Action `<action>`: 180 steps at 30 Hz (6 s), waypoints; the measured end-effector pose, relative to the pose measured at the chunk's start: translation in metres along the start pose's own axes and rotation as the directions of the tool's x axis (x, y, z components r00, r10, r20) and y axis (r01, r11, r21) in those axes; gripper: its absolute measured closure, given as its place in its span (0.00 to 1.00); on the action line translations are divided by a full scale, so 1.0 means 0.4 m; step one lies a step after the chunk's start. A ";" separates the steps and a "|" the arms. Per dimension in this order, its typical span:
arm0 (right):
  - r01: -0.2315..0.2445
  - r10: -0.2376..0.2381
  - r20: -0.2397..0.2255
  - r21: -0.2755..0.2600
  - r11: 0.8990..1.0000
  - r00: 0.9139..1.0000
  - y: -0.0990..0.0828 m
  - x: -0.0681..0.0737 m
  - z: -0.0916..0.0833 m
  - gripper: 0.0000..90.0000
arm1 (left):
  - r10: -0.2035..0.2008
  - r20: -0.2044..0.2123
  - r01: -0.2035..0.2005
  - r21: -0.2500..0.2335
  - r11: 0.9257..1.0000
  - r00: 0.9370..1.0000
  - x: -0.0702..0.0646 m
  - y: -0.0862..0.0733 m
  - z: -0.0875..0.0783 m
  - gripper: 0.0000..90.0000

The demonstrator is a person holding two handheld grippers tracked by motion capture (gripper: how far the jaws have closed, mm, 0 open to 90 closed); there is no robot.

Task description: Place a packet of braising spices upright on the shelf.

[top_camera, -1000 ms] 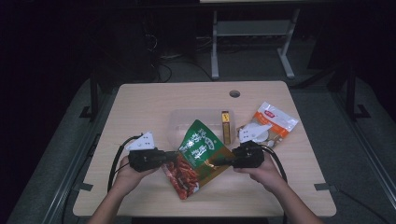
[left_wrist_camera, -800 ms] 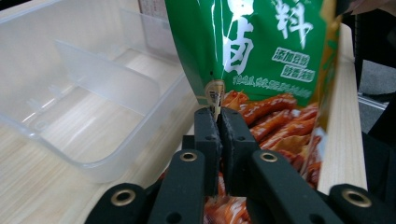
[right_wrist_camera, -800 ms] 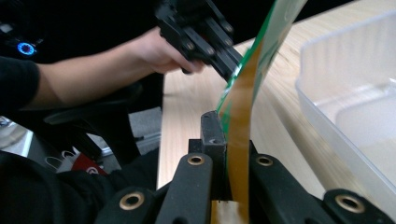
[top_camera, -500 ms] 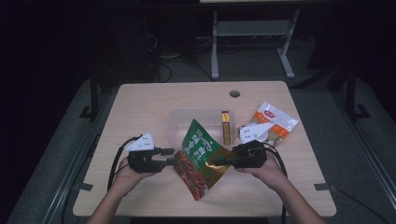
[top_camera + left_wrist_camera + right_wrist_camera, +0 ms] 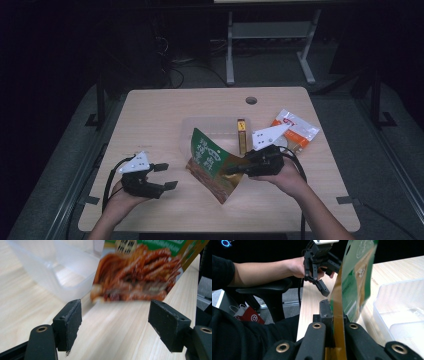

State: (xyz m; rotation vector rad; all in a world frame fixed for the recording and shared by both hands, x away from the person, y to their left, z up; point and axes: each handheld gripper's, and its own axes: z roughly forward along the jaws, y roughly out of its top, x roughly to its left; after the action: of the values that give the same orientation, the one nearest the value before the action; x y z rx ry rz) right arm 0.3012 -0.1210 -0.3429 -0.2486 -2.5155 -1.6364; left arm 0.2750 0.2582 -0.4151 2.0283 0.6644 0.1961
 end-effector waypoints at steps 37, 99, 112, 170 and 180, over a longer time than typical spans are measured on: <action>-0.042 0.075 0.231 -0.144 0.989 0.970 0.141 -0.102 -0.113 1.00 | -0.030 -0.020 0.030 0.030 0.999 0.999 0.025 -0.038 0.039 0.17; -0.130 0.198 0.468 -0.174 0.976 0.861 0.073 -0.205 -0.075 1.00 | 0.030 -0.022 -0.027 0.106 0.994 0.999 0.024 -0.052 0.053 0.17; -0.156 0.202 0.452 -0.138 0.978 0.869 0.052 -0.211 -0.056 1.00 | 0.050 -0.022 -0.047 0.124 0.991 0.999 0.021 -0.053 0.057 0.17; -0.248 0.223 0.663 -0.058 0.967 0.714 -0.148 -0.166 -0.251 0.62 | 0.063 -0.020 -0.059 0.145 0.988 0.998 0.019 -0.054 0.059 0.17; -0.350 0.198 0.750 0.047 0.936 0.631 -0.242 -0.250 -0.235 1.00 | 0.065 -0.010 -0.062 0.157 0.986 0.998 0.014 -0.054 0.069 0.17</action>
State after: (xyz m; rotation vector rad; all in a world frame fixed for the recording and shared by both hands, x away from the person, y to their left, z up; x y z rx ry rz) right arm 0.3809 -0.2522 -0.4111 -1.4765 -2.9102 -1.3062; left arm 0.2825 0.2490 -0.4483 2.2022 0.6422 0.2024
